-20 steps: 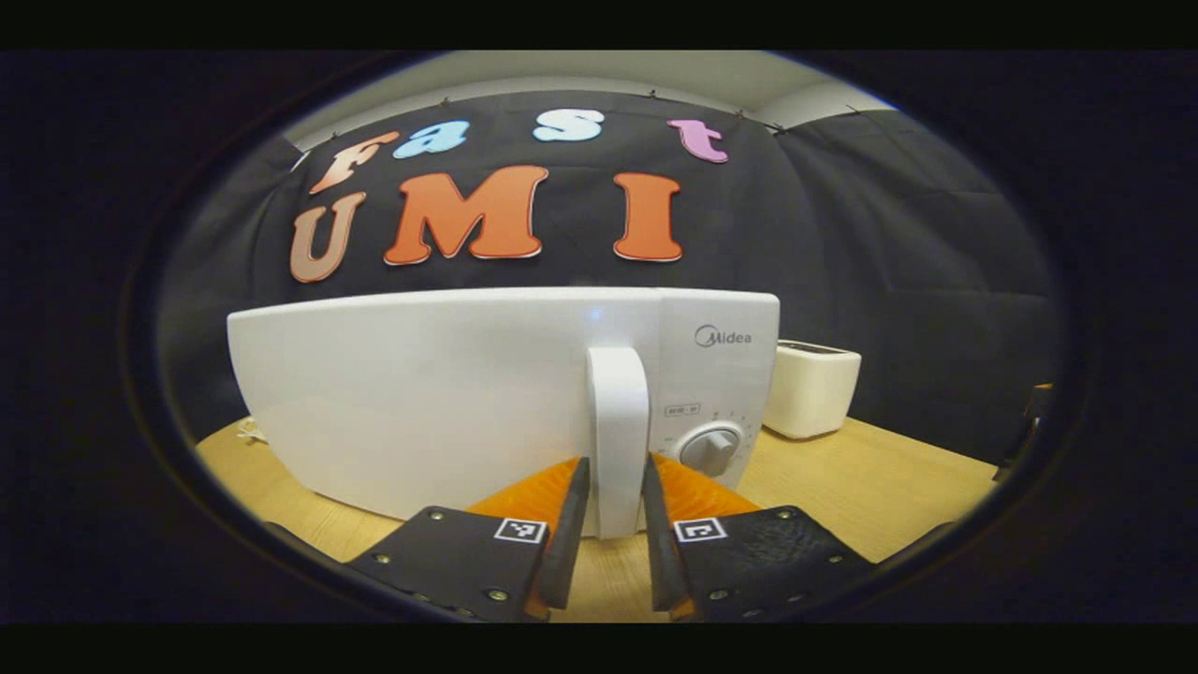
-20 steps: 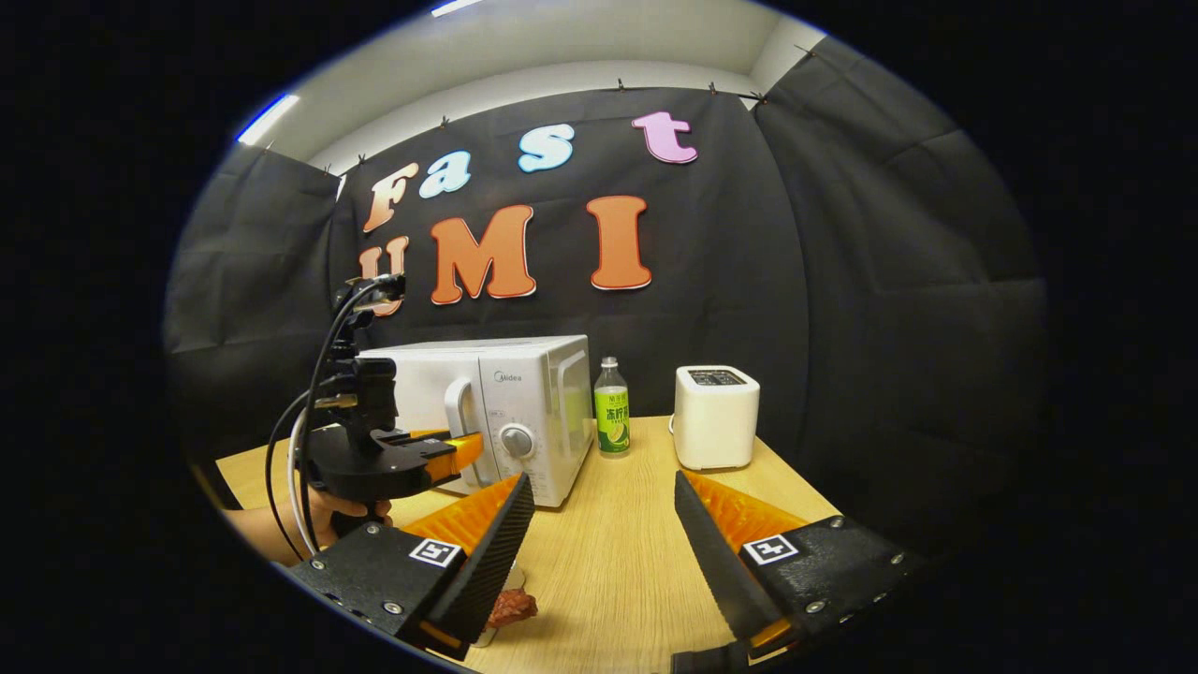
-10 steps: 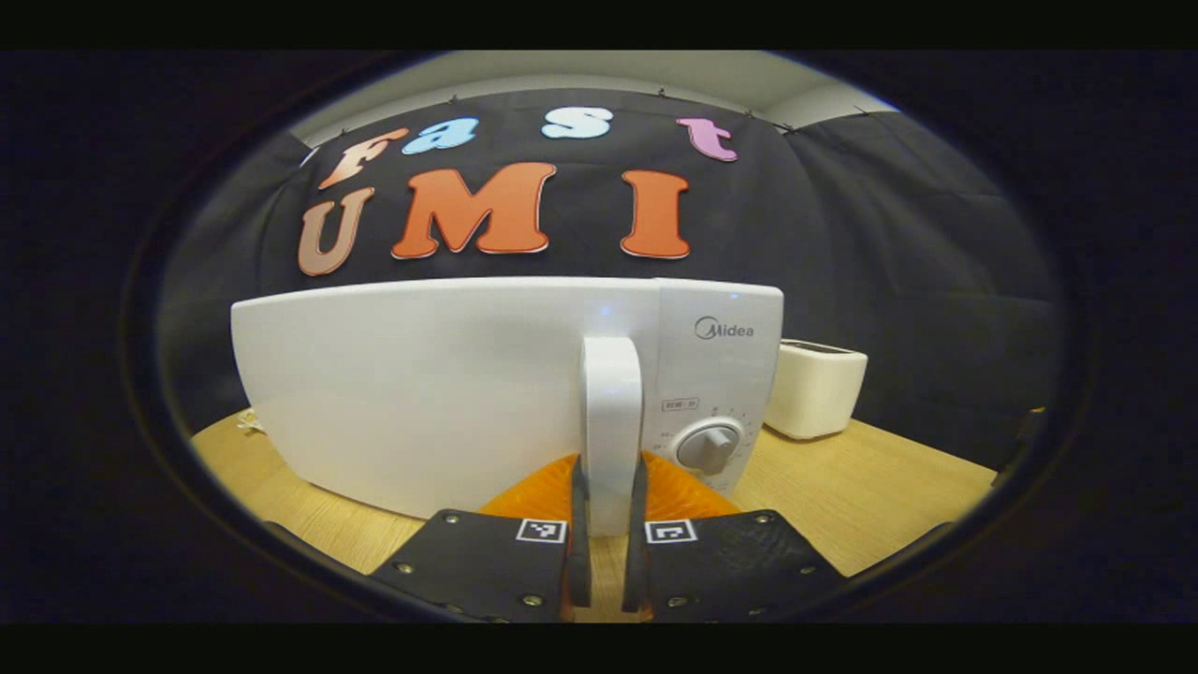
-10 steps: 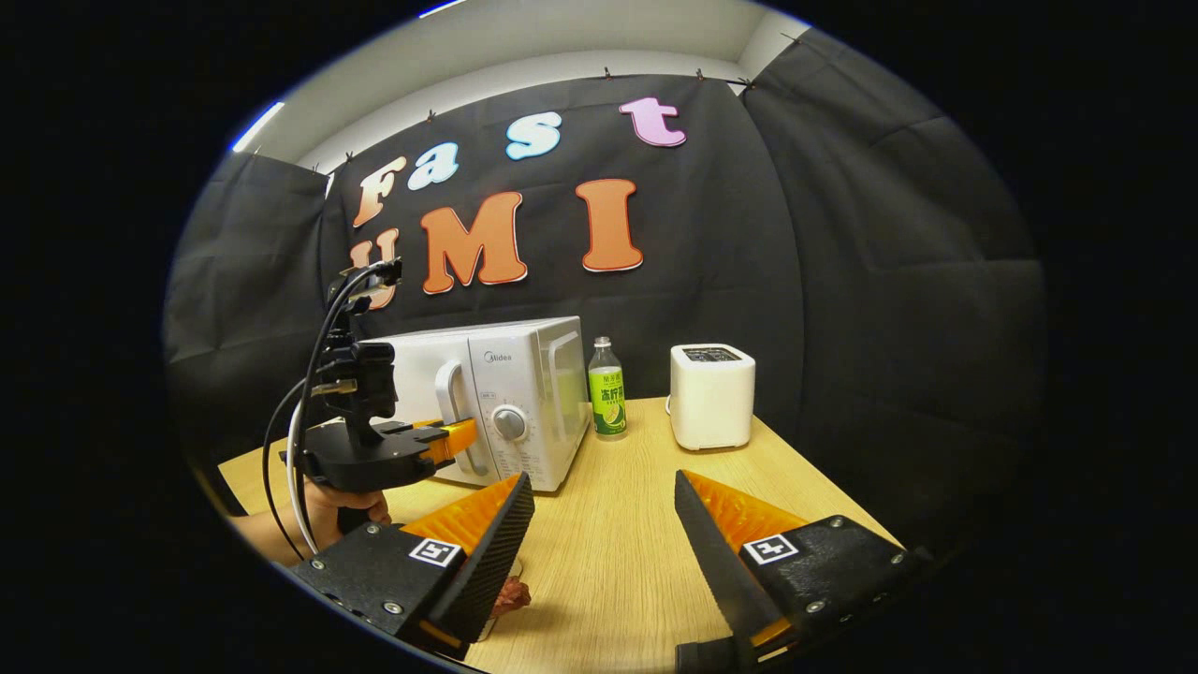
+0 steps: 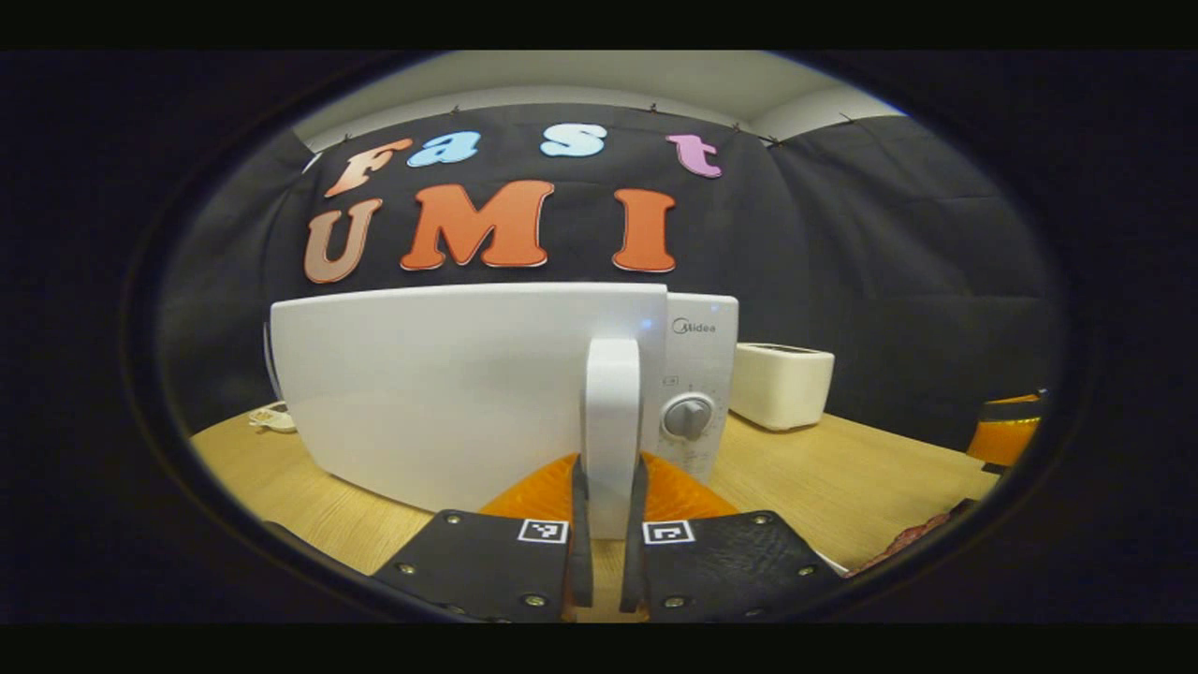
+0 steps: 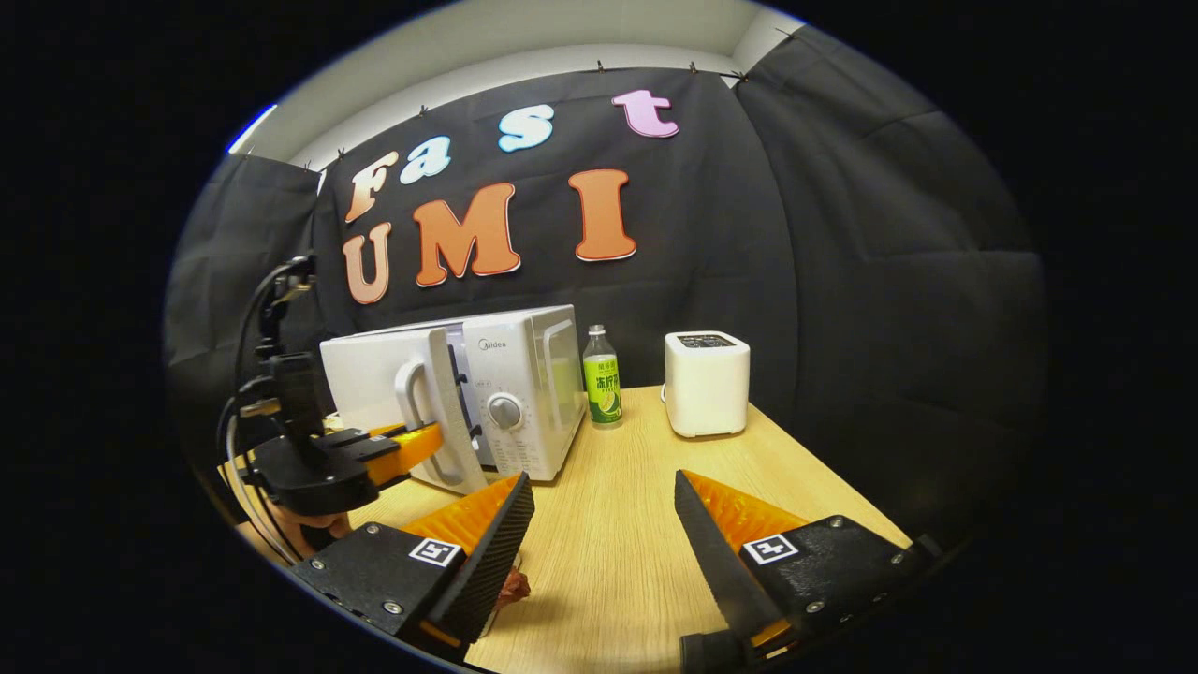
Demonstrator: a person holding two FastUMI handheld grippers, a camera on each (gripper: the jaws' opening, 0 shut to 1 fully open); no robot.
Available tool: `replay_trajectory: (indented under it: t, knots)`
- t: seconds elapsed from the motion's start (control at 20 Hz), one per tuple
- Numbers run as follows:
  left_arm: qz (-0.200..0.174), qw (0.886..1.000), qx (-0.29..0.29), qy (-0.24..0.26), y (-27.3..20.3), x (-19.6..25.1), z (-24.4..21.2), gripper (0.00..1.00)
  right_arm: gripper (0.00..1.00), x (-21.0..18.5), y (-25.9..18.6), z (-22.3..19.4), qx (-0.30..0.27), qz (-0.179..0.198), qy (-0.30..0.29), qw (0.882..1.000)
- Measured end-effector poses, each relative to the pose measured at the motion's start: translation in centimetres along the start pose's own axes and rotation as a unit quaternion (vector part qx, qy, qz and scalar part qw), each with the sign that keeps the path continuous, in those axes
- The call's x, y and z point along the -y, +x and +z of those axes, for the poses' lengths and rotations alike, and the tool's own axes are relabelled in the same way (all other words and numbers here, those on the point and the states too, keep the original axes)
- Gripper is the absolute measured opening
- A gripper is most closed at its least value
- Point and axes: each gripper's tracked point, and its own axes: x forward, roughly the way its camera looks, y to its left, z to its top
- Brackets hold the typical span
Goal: Open the microwave oven with the left hand, put the food in, and close the microwave oven.
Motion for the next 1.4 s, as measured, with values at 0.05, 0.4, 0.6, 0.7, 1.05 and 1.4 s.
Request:
replay_trajectory:
  t: [0.05,0.4,0.6,0.7,1.05,1.4]
  knots:
    - [-0.006,1.000,0.002,0.001,-1.1,-0.2,0.1,0.10,0.94,-0.3,-0.1,-0.2,-0.003,0.002,0.000,1.000]
    - [-0.013,1.000,0.021,0.001,-9.5,-3.3,-0.3,0.10,0.94,-1.8,-0.6,-1.3,-0.017,0.007,0.004,1.000]
    - [0.003,0.999,0.032,0.001,-14.1,-6.3,-0.4,0.14,0.94,-2.7,-1.2,-2.8,-0.035,0.009,0.015,0.999]
    - [0.017,0.999,0.038,0.005,-16.0,-8.0,-0.5,0.14,0.94,-3.0,-1.7,-3.9,-0.046,0.008,0.018,0.999]
    - [0.073,0.996,0.054,0.023,-21.8,-15.1,-0.4,0.13,0.92,-4.3,-2.7,-6.4,-0.076,0.008,0.033,0.997]
    - [0.106,0.992,0.056,0.035,-25.0,-21.7,-0.1,0.13,0.85,-5.6,-2.3,-8.5,-0.109,0.011,0.085,0.990]
